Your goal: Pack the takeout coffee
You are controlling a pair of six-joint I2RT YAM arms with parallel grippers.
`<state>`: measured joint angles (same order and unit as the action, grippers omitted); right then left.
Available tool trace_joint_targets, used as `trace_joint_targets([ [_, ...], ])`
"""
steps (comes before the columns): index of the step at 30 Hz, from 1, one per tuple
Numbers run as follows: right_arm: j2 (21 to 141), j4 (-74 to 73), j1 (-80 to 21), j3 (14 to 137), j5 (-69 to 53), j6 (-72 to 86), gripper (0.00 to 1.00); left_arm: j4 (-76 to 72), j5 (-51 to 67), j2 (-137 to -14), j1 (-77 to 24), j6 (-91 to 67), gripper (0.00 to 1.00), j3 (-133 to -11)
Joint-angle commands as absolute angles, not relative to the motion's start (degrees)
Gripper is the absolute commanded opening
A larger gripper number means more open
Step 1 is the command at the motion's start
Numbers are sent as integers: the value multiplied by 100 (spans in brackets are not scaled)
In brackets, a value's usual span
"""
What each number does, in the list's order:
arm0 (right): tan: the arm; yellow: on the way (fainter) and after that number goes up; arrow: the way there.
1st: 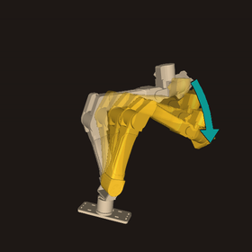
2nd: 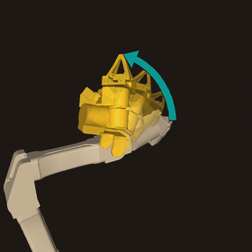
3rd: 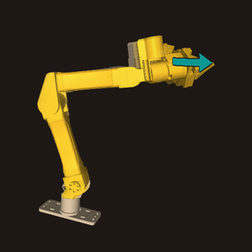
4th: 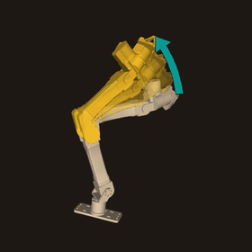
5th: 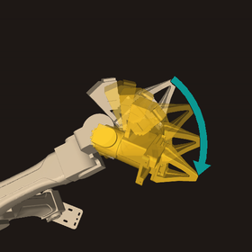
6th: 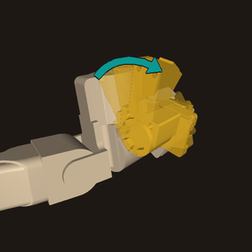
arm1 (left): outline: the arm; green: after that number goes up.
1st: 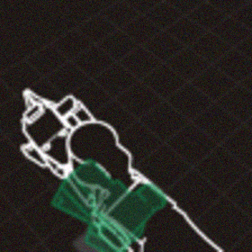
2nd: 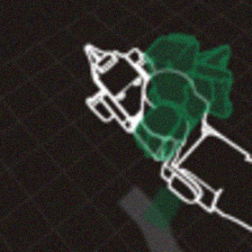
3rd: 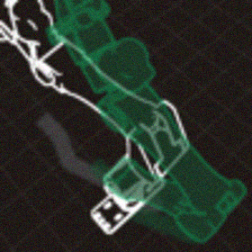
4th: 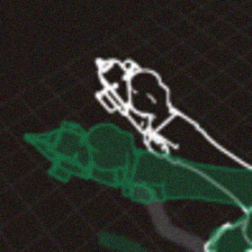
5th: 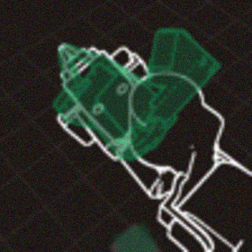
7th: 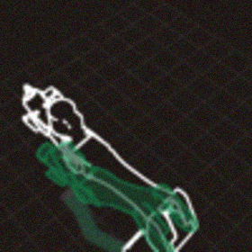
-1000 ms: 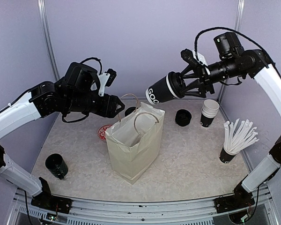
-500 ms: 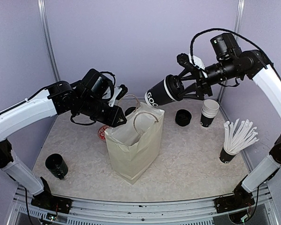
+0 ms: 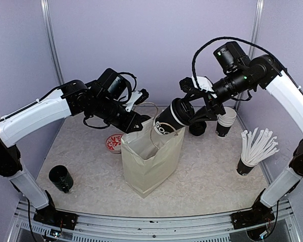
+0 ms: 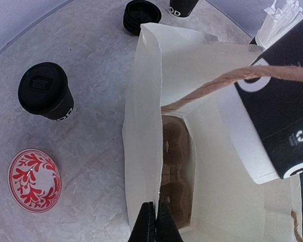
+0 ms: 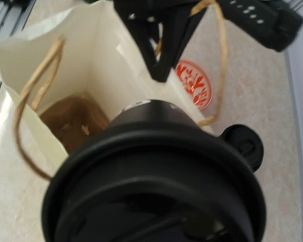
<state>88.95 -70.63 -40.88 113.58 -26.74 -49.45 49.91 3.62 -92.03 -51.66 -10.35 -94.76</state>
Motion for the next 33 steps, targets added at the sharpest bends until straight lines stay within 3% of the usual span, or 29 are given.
trace_joint_targets([
  [1,8980,-7477,-4290,11421,-2348,-5248,61,5158,595,-9384,-5133,-609,0,-9904],
  [17,9294,-7892,-5083,11542,-1122,-5323,61,5827,-184,-10029,-5985,1092,0,-10918],
  [33,9032,-7894,-6020,10525,265,-5033,60,5239,92,-10053,-5815,1251,0,-11086],
])
